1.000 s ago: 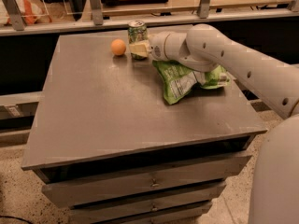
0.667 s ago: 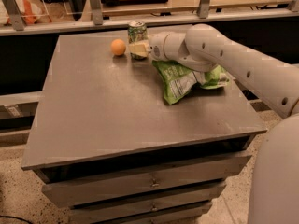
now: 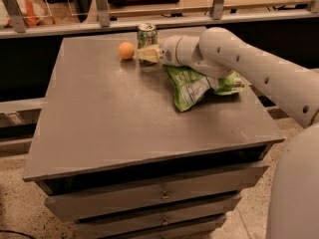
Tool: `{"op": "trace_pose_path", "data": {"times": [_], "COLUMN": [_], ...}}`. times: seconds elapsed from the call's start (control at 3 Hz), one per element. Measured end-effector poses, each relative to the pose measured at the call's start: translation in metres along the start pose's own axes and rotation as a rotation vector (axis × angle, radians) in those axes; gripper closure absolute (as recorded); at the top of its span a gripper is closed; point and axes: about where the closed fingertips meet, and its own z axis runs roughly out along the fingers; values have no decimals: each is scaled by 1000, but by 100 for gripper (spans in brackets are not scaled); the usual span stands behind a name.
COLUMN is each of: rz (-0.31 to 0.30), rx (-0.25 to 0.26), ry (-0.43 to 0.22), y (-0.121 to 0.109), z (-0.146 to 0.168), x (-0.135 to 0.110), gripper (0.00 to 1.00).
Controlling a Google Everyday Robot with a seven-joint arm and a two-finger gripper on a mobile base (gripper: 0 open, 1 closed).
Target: Move green can near orange
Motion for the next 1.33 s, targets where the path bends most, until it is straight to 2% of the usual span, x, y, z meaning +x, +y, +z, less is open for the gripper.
{"op": "trace_pose_path", "data": {"times": [0.33, 1.0, 1.33], "rz": [-8, -49, -82], "rx": [-12, -55, -47], "ry": [0, -2, 27], "y": [2, -9, -24], "z": [-1, -19, -40], "x": [-2, -16, -21], "gripper": [0, 0, 0]}}
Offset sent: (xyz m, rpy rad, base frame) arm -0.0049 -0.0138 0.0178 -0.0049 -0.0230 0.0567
